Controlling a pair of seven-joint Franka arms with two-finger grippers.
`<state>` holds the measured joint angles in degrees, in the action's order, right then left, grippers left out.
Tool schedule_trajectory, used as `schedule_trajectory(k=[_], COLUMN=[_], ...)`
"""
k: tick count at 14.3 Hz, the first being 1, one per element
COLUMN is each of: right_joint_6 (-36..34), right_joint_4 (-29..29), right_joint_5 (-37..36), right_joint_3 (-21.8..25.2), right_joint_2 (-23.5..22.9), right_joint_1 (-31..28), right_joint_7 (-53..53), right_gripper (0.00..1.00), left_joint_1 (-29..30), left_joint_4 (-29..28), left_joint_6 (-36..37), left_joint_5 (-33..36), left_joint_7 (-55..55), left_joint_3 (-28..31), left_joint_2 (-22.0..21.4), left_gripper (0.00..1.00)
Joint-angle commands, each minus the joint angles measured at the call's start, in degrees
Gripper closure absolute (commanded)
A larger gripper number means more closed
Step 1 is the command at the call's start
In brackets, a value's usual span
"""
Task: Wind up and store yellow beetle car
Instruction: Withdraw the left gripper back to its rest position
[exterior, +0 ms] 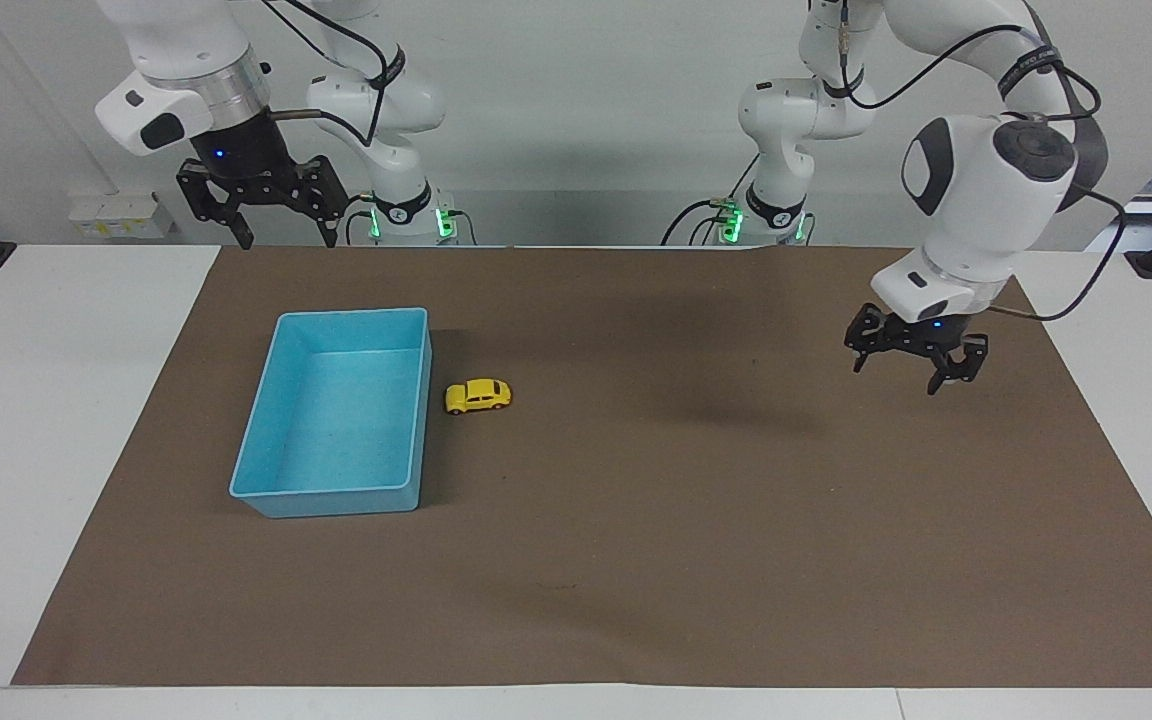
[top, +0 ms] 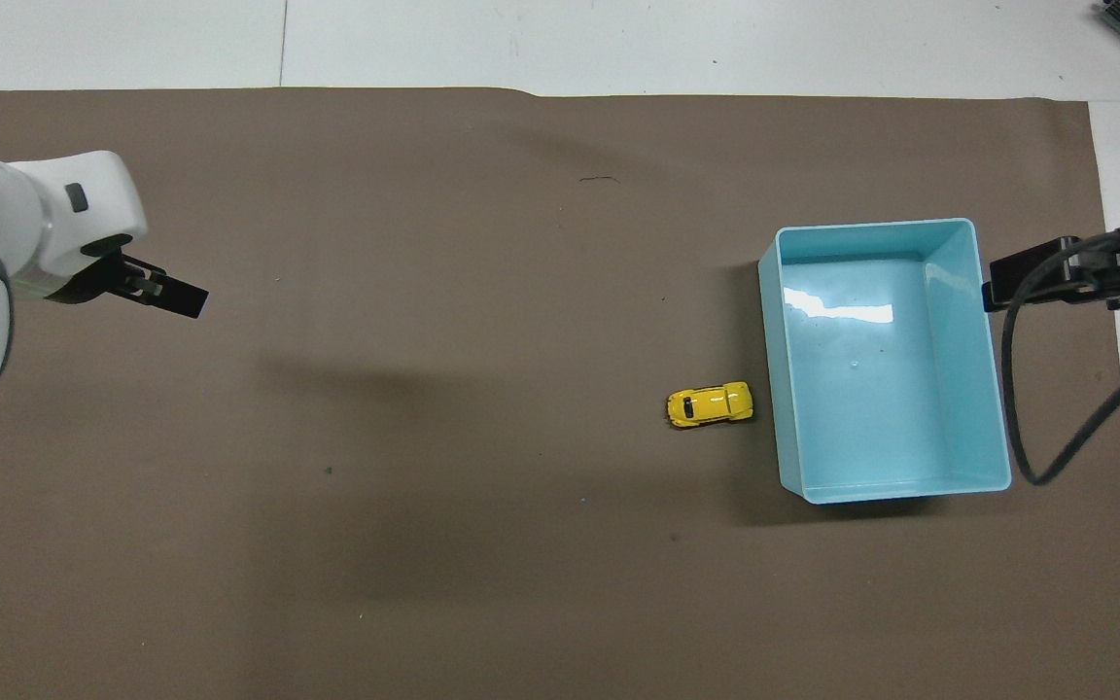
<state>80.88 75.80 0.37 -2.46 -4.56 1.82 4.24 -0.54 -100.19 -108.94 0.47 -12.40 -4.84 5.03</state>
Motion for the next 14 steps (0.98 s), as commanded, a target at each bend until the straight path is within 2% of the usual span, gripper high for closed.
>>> schedule_trajectory(k=[1,3,7,11,14], right_joint_6=[0.33,0.33,0.33,0.33,0.33], right_joint_4=[0.14,0.14,0.14,0.14,0.14], right_joint_5=[1.39,1.39,1.39,1.39,1.31], right_joint_3=[-0.35,-0.35,-0.35,-0.35,-0.35], right_joint_2=[0.43,0.43,0.35,0.43,0.35], right_joint_1=[-0.94,-0.94,-0.94,-0.94,-0.94], right_joint_7=[1.03,1.03,1.03,1.03,1.03], right_gripper=[0.0,0.0,0.0,0.0,0.0], left_joint_1=[0.71,0.71,0.89,1.85,1.85], left_joint_4=[0.44,3.23,12.28,8.44,9.14], left_joint_6=[4.6,9.68,21.99,22.02,22.02], left_joint_5=[-1.18,-1.0,-0.39,-0.65,-0.65], left_joint_7=[13.24,15.12,14.6,14.42,14.51], left_joint_3=[-0.61,-0.7,-0.53,-0.53,-0.53], left_joint_2=[-3.52,-4.15,-3.62,-6.16,-5.82], left_gripper=[0.0,0.0,0.0,0.0,0.0])
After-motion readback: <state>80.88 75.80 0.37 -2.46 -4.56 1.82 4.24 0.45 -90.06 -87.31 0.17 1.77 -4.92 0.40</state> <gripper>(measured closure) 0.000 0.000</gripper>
